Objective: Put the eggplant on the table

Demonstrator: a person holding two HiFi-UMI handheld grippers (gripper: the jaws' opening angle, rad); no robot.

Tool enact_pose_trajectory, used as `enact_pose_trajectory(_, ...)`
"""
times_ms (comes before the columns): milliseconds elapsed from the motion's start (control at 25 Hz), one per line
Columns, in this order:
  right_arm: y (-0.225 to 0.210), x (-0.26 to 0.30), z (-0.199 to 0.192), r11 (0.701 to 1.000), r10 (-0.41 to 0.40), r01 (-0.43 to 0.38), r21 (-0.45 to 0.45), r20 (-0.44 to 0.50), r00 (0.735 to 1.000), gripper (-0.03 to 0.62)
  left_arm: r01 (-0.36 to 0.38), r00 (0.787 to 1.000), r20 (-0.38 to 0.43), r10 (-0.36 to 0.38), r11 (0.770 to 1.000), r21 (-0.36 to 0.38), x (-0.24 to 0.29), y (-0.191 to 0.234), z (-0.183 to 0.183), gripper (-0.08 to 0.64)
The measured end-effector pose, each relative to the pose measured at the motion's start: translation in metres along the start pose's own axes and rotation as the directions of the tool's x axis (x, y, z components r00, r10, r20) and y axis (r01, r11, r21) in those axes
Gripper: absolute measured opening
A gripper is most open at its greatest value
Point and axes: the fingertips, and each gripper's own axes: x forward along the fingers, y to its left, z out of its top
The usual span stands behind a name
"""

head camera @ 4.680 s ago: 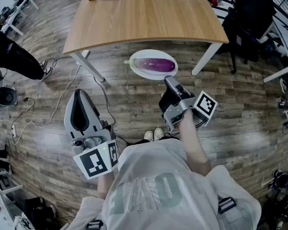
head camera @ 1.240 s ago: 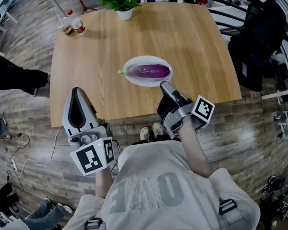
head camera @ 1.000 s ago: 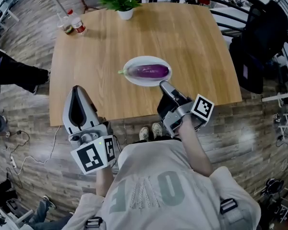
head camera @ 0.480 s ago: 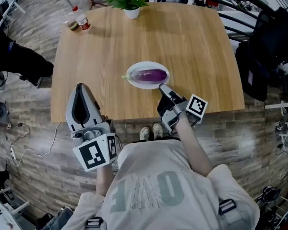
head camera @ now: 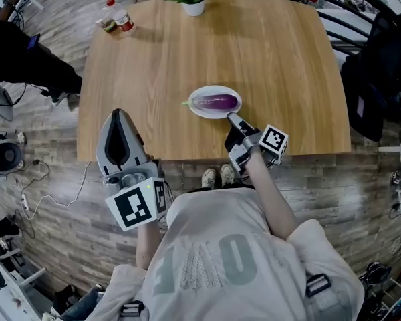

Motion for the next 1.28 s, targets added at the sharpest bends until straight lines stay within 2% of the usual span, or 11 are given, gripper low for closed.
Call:
enact_pose_trajectory(320, -0.021, 0.006, 0.007, 0.999, -0.048, 0.048, -0.008, 0.016, 0.999, 0.026, -0.016, 1.000, -0.009, 0.016, 1.000, 0.015, -0.003, 0.005, -0.001, 0.009)
enact_pose_trajectory(480, -0.031, 0.013, 0.011, 0.997, -0.080, 0.080, 0.001, 0.040, 0.996, 0.026, -0.016, 1.000, -0.010, 0.016, 1.000, -0.005, 0.004, 0.011, -0.004, 0.009)
enact_pose_trajectory(800, -0.039, 0.015, 0.018, 0.983, -0.171, 0.175, -0.059, 0.069, 0.983, 0.026, 0.007, 1.000, -0.008, -0.007, 1.000, -0.010, 0.005, 0.004, -0.004, 0.009)
enact_pose_trajectory(960, -0.041, 0.016, 0.022, 0.964, -0.227, 0.236, -0.120, 0.087, 0.970, 0.028, 0.012, 1.000, -0.003, -0.012, 1.000, -0.007, 0.003, 0.003, -0.001, 0.009)
enact_pose_trajectory(1280, -0.045, 0.017, 0.024, 0.922, -0.319, 0.341, -0.183, 0.142, 0.937, 0.028, 0.003, 1.000, 0.002, -0.003, 1.000, 0.008, -0.001, 0.009, 0.003, 0.009)
